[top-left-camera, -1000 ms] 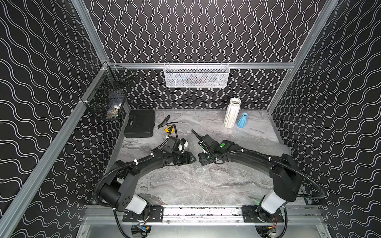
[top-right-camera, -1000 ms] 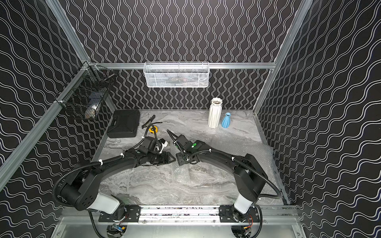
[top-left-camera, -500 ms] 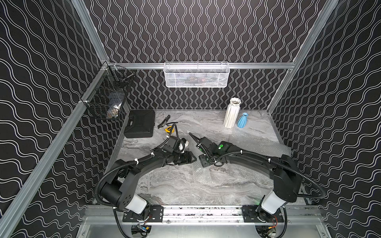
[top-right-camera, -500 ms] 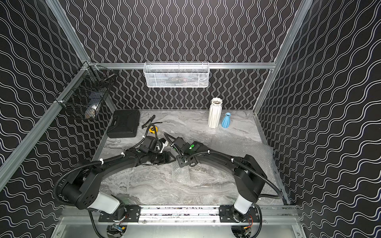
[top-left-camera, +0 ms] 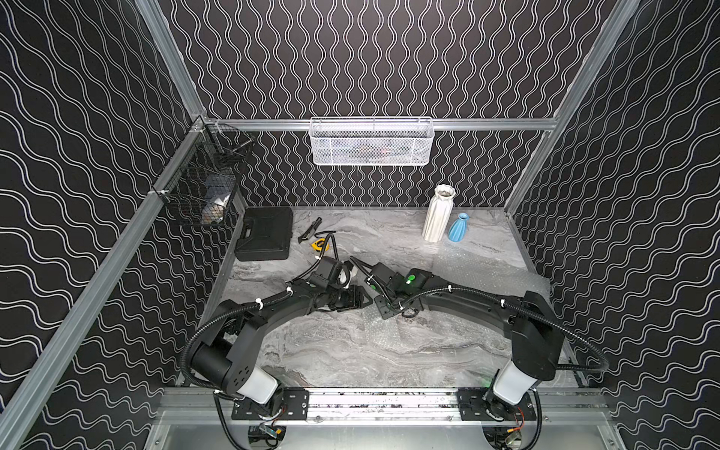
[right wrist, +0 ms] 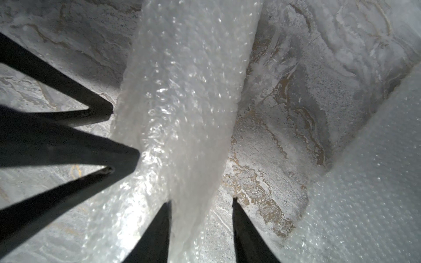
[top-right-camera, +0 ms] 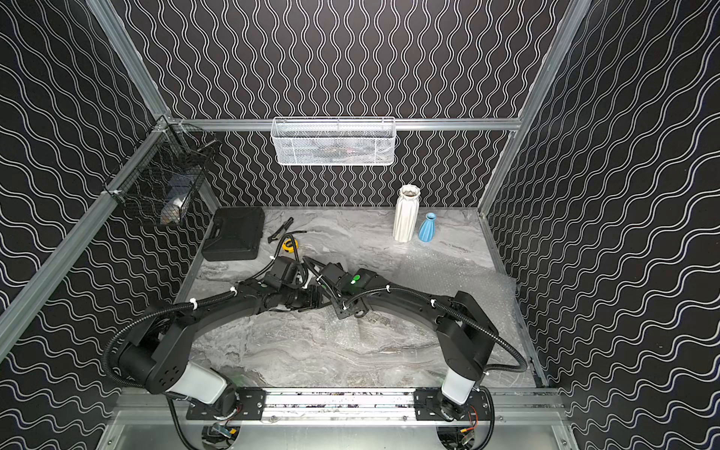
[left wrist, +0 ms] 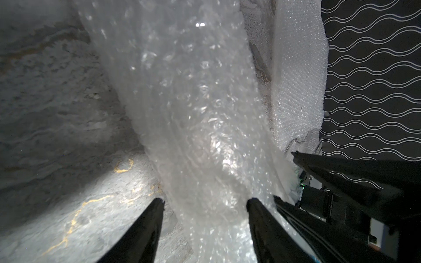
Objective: Unwrap the vase from the bubble wrap
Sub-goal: Unwrap the bubble wrap at the center of the board.
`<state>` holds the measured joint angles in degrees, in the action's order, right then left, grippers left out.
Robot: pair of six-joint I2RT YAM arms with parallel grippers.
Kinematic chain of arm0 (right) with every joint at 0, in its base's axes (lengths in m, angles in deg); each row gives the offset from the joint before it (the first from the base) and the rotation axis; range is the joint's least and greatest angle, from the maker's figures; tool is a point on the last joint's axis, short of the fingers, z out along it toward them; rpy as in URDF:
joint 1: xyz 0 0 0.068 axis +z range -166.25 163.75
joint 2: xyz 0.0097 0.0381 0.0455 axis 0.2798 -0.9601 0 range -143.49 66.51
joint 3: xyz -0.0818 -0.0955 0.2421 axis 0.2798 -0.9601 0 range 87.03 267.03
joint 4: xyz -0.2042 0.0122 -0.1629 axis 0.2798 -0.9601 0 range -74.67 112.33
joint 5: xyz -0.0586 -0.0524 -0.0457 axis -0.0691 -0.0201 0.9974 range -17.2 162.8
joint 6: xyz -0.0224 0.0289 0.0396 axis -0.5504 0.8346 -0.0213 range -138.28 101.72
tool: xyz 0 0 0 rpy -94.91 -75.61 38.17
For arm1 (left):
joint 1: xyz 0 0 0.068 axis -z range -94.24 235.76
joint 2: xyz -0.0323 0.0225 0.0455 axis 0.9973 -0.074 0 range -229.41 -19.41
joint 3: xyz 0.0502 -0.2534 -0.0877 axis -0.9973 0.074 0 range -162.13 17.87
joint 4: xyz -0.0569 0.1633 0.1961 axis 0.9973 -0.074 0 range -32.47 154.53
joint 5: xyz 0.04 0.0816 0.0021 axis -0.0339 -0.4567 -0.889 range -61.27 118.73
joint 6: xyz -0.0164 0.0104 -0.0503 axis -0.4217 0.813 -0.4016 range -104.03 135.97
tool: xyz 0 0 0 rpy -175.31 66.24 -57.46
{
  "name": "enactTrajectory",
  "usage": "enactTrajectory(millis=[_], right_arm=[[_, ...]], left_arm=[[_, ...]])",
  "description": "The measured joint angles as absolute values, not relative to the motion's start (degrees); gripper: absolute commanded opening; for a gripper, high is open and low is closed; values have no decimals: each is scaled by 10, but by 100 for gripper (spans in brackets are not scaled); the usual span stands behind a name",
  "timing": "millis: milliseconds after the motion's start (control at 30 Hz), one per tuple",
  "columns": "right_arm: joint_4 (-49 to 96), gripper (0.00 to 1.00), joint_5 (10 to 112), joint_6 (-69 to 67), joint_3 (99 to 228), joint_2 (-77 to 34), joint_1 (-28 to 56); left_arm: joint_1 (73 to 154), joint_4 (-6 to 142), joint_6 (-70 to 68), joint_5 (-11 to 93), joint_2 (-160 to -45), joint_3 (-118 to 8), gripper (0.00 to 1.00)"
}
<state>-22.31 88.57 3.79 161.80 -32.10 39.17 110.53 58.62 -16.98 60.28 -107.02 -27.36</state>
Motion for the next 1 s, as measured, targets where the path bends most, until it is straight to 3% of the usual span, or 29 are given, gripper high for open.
enactTrajectory(millis=[400, 1000], right_arm=[[-237, 33, 899, 51, 1617, -323, 397], [-249, 34, 910, 55, 1612, -323, 398]], left_arm=[[1107, 591, -172, 616, -1079, -275, 88], [1121, 645, -200, 640, -1124, -279, 88]])
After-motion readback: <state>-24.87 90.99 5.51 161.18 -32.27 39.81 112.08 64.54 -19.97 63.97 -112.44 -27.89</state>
